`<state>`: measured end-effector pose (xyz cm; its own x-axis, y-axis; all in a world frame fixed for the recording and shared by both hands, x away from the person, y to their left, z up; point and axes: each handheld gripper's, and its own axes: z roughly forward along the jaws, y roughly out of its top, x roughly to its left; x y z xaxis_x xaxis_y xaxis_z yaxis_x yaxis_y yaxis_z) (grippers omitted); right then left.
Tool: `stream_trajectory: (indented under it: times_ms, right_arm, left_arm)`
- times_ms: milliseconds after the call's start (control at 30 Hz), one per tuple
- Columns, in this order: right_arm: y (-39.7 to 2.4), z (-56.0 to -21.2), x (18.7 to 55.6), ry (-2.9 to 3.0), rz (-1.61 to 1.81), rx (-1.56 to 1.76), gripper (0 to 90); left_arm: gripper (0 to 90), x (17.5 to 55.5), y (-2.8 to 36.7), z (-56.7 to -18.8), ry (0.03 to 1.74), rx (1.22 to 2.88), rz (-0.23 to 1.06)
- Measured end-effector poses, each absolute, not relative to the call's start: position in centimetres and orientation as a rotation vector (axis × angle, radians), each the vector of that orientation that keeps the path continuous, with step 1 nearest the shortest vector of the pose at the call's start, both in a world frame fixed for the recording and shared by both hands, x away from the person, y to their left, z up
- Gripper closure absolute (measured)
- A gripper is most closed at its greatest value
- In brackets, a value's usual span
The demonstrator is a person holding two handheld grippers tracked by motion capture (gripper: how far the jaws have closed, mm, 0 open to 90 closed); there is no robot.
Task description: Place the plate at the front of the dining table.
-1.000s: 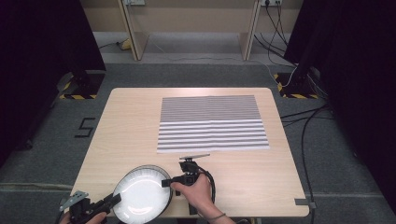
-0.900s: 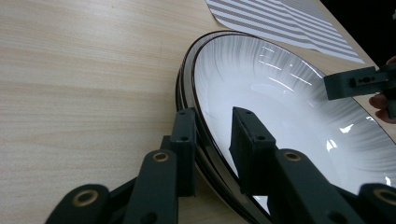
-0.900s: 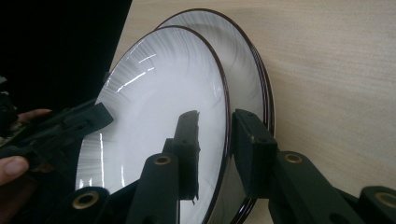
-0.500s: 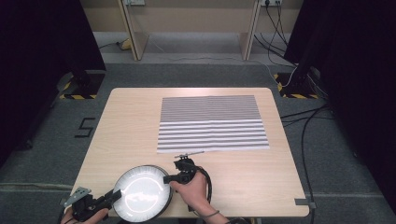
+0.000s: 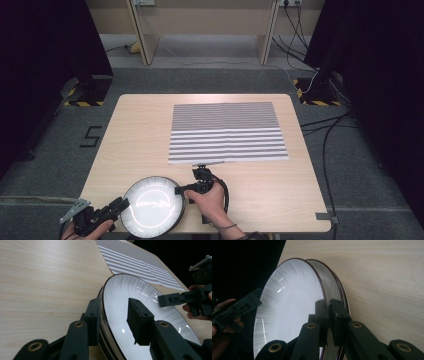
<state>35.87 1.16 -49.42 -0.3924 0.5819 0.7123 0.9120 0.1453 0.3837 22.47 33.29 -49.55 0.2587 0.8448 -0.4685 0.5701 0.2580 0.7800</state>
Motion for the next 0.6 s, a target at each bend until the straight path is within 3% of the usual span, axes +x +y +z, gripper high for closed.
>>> stream_trajectory:
  times_ms: [600]
  right_arm:
    - [-0.5,-48.4,36.5,-1.947,-1.2,-1.451,84.5]
  left_arm:
    - [55.0,22.1,33.8,-48.6,1.402,1.301,0.329]
